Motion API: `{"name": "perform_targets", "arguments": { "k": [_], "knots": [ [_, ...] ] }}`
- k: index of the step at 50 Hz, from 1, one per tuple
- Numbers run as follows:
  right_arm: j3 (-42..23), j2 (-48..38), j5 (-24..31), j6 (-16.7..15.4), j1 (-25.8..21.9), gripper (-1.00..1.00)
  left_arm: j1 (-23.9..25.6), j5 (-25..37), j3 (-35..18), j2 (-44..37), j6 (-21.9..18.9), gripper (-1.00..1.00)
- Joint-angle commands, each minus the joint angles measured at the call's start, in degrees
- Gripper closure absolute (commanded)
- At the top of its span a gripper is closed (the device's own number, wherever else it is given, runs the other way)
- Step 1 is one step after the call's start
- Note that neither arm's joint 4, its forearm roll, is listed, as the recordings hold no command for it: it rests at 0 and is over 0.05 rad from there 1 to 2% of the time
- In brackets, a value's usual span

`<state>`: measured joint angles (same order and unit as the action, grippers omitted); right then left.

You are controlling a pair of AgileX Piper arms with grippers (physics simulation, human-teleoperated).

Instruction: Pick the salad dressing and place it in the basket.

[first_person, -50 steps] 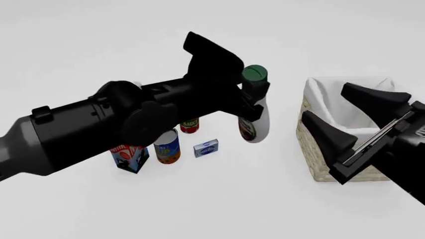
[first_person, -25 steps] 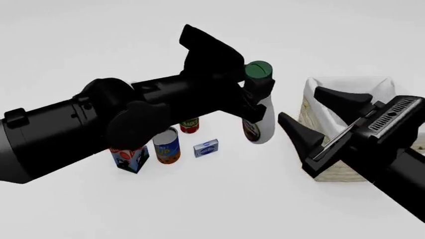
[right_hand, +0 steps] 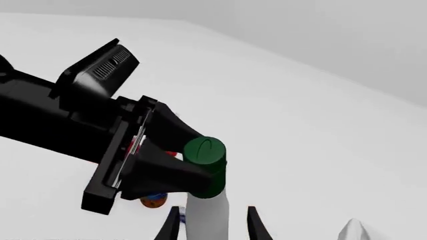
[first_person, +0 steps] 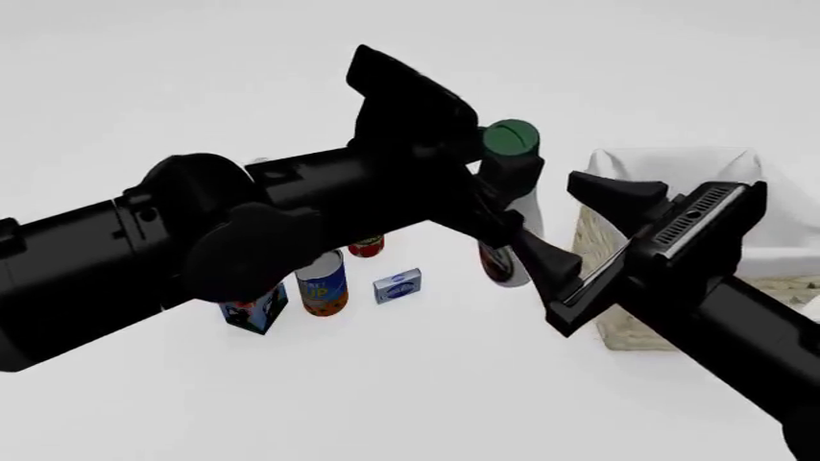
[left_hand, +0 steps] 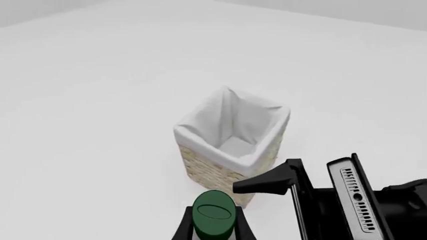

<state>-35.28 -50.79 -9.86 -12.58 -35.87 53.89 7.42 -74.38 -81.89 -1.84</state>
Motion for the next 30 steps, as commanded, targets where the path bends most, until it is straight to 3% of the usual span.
{"name": "perform_targets", "arguments": {
  "k": [1, 30],
  "knots": [
    [0.52, -2.01, -1.52, 0.86, -0.82, -1.0, 0.88, 0.51, -0.82, 0.73, -0.65, 1.0],
    [0.72, -3.73, -2.86, 1.14, -1.59, -1.0, 1.81, 1.33, -0.63, 2.64, -0.53, 1.0]
  ]
}}
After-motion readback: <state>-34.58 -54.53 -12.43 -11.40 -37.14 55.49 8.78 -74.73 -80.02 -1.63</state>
